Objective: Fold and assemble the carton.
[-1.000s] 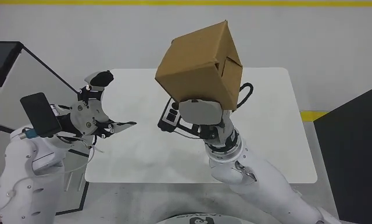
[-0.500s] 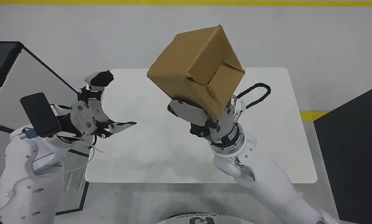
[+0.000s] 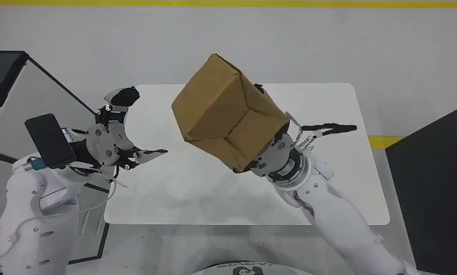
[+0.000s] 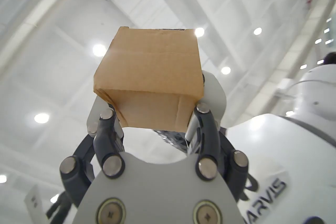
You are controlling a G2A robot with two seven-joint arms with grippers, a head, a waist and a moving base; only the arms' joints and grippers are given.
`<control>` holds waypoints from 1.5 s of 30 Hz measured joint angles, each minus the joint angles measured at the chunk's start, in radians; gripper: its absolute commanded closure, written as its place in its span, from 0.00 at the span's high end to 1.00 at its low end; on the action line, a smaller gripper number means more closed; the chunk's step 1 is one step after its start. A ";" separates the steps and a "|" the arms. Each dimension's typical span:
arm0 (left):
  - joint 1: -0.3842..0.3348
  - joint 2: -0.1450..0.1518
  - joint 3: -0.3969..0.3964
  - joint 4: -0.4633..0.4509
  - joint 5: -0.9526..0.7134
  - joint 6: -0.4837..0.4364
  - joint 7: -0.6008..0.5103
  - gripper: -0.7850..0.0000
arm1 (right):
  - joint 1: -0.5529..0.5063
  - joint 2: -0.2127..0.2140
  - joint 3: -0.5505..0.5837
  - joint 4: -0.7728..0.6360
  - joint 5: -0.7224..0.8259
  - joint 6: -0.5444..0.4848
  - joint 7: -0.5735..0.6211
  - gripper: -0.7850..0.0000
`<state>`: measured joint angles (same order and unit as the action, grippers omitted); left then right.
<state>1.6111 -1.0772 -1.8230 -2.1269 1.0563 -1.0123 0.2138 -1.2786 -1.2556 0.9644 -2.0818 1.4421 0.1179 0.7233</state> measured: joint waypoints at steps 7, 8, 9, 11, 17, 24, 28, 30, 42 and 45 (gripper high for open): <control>0.000 0.000 0.000 0.000 0.000 0.000 0.000 1.00 | -0.044 0.015 0.114 -0.028 -0.241 -0.121 0.101 0.00; 0.000 0.000 0.000 0.000 0.000 0.000 0.000 1.00 | -0.044 0.015 0.113 -0.028 -0.239 -0.120 0.101 0.00; 0.000 0.000 0.000 0.000 0.000 0.000 0.000 1.00 | -0.044 0.015 0.113 -0.028 -0.236 -0.118 0.100 0.00; 0.000 0.000 0.000 0.000 0.000 0.000 0.000 1.00 | -0.043 0.015 0.112 -0.028 -0.235 -0.117 0.099 0.00; 0.000 0.000 0.000 0.000 0.000 0.000 0.000 1.00 | -0.022 0.042 0.220 -0.071 -0.471 -0.111 0.149 0.00; 0.000 0.000 0.000 0.000 0.000 0.000 0.000 1.00 | -0.074 0.071 0.426 -0.132 -0.899 -0.306 0.269 0.00; 0.000 0.000 0.000 0.000 0.000 0.000 0.000 1.00 | -0.097 0.077 0.522 -0.154 -0.954 -0.427 0.271 0.00; 0.000 0.000 0.000 0.000 0.000 0.000 0.000 1.00 | -0.097 0.078 0.528 -0.155 -0.956 -0.441 0.271 0.00; 0.000 0.000 0.000 0.000 0.000 0.000 0.000 1.00 | -0.027 0.094 0.635 -0.186 -1.268 -0.686 0.308 0.00; 0.000 0.000 0.000 0.000 0.000 0.000 0.000 1.00 | 0.001 0.097 0.655 -0.173 -1.343 -0.792 0.290 0.00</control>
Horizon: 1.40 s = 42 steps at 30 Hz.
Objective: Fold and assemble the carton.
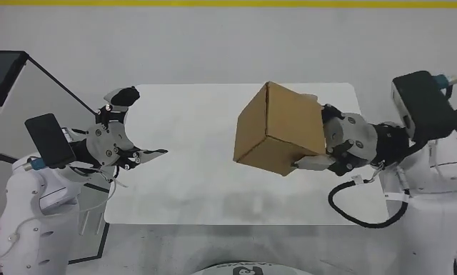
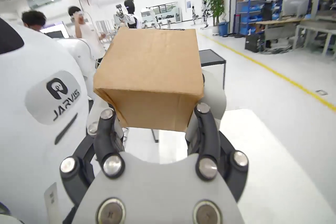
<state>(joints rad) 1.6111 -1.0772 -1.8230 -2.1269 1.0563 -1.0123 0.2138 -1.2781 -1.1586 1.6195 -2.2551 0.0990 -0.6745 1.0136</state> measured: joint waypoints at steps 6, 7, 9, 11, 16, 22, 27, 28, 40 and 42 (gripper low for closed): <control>0.000 0.000 0.000 0.000 0.000 0.000 0.000 1.00 | 0.082 0.005 -0.009 0.016 -0.074 -0.193 -0.050 0.00; 0.000 0.000 0.000 0.000 0.000 0.000 0.000 1.00 | 0.082 0.005 -0.010 0.016 -0.074 -0.190 -0.050 0.00; 0.000 0.000 0.000 0.000 0.000 0.000 0.000 1.00 | 0.080 0.005 -0.009 0.016 -0.073 -0.181 -0.049 0.00; 0.000 0.000 0.000 0.000 0.000 0.000 0.000 1.00 | 0.080 0.004 -0.009 0.016 -0.073 -0.180 -0.049 0.00; 0.000 0.000 0.000 0.000 0.000 0.000 0.000 1.00 | 0.069 0.007 -0.011 0.010 -0.095 -0.188 -0.056 0.00; 0.000 0.000 0.000 0.000 0.000 0.000 0.000 1.00 | -0.021 0.023 0.054 0.065 -0.315 -0.335 -0.214 0.00; 0.000 0.000 0.000 0.000 0.000 0.000 0.000 1.00 | -0.115 0.028 0.090 0.071 -0.474 -0.338 -0.336 0.00; 0.000 0.000 0.000 0.000 0.000 0.000 0.000 1.00 | -0.131 0.030 0.089 0.071 -0.509 -0.338 -0.366 0.00; 0.000 0.000 0.000 0.000 0.000 0.000 0.000 1.00 | -0.175 0.034 0.064 0.089 -0.612 -0.336 -0.469 0.00; 0.000 0.000 0.000 0.000 0.000 0.000 0.000 1.00 | -0.187 0.035 0.040 0.109 -0.654 -0.330 -0.450 0.00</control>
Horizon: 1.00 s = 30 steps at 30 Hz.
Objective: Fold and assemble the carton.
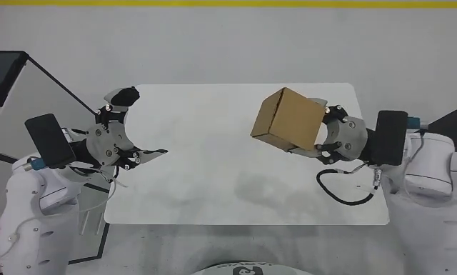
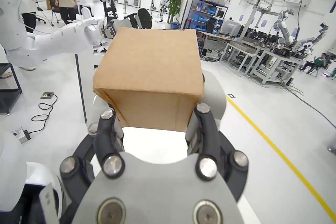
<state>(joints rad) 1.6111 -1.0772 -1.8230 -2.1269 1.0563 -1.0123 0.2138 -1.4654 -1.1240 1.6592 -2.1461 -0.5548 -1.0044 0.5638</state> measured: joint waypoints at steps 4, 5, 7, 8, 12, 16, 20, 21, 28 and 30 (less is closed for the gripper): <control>0.000 0.000 0.000 0.000 0.000 0.000 0.000 1.00 | 0.008 -0.005 -0.060 0.097 -0.123 -0.008 -0.060 0.00; 0.000 0.000 0.000 0.000 0.000 0.000 0.000 1.00 | 0.015 -0.008 -0.080 0.134 -0.162 -0.008 -0.099 0.00; 0.000 0.000 0.000 0.000 0.000 0.000 0.000 1.00 | 0.026 -0.010 -0.110 0.187 -0.228 -0.008 -0.162 0.00; 0.000 0.000 0.000 0.000 0.000 0.000 0.000 1.00 | 0.033 -0.012 -0.130 0.221 -0.277 -0.008 -0.208 0.00; 0.000 0.000 0.000 0.000 0.000 0.000 0.000 1.00 | 0.061 -0.012 -0.192 0.342 -0.446 -0.008 -0.370 0.00; 0.000 0.000 0.000 0.000 0.000 0.000 0.000 1.00 | 0.091 -0.011 -0.251 0.460 -0.610 -0.008 -0.534 0.00; 0.000 0.000 0.000 0.000 0.000 0.000 0.000 1.00 | 0.102 -0.010 -0.289 0.523 -0.677 -0.008 -0.651 0.00; 0.000 0.000 0.000 0.000 0.000 0.000 0.000 1.00 | 0.102 -0.010 -0.288 0.522 -0.675 -0.008 -0.644 0.00; 0.000 0.000 0.000 0.000 0.000 0.000 0.000 1.00 | 0.102 -0.010 -0.287 0.520 -0.674 -0.008 -0.633 0.00; 0.000 0.000 0.000 0.000 0.000 0.000 0.000 1.00 | 0.100 -0.012 -0.296 0.527 -0.685 0.017 -0.621 0.00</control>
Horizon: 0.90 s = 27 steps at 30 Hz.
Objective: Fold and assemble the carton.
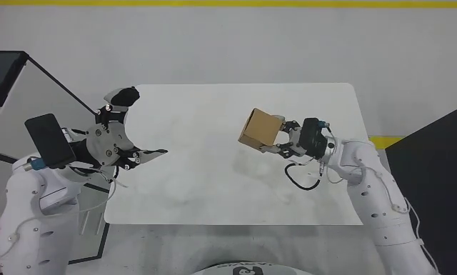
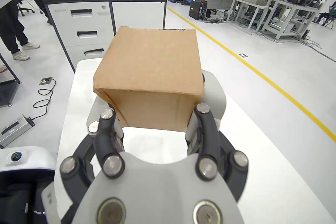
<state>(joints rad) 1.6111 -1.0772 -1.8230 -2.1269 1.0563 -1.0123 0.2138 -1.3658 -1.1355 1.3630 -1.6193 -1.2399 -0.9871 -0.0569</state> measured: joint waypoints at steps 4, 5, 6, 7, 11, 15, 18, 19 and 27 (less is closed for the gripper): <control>0.000 0.000 0.000 0.000 0.000 0.000 0.000 1.00 | 0.031 -0.008 -0.047 0.090 -0.047 0.079 -0.010 0.00; 0.000 0.000 0.000 0.000 0.000 0.000 0.000 1.00 | 0.049 -0.011 -0.066 0.132 -0.061 0.089 -0.027 0.00; 0.000 0.000 0.000 0.000 0.000 0.000 0.000 1.00 | 0.064 -0.013 -0.080 0.167 -0.072 0.093 -0.043 0.00; 0.000 0.000 0.000 0.000 0.000 0.000 0.000 1.00 | 0.078 -0.016 -0.094 0.200 -0.085 0.097 -0.060 0.00; 0.000 0.000 0.000 0.000 0.000 0.000 0.000 1.00 | 0.141 -0.027 -0.160 0.344 -0.155 0.106 -0.153 0.00; 0.000 0.000 0.000 0.000 0.000 0.000 0.000 1.00 | 0.187 -0.036 -0.216 0.454 -0.227 0.123 -0.247 0.00; 0.000 0.000 0.000 0.000 0.000 0.000 0.000 1.00 | 0.212 -0.041 -0.253 0.520 -0.283 0.147 -0.335 0.00; 0.000 0.000 0.000 0.000 0.000 0.000 0.000 1.00 | 0.218 -0.043 -0.263 0.537 -0.303 0.159 -0.363 0.00; 0.000 0.000 0.000 0.000 0.000 0.000 0.000 1.00 | 0.260 -0.052 -0.349 0.660 -0.468 0.271 -0.556 0.00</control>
<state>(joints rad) 1.6111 -1.0772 -1.8230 -2.1269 1.0563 -1.0123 0.2138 -1.1057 -1.1874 1.0136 -0.9596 -1.7079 -0.7165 -0.6126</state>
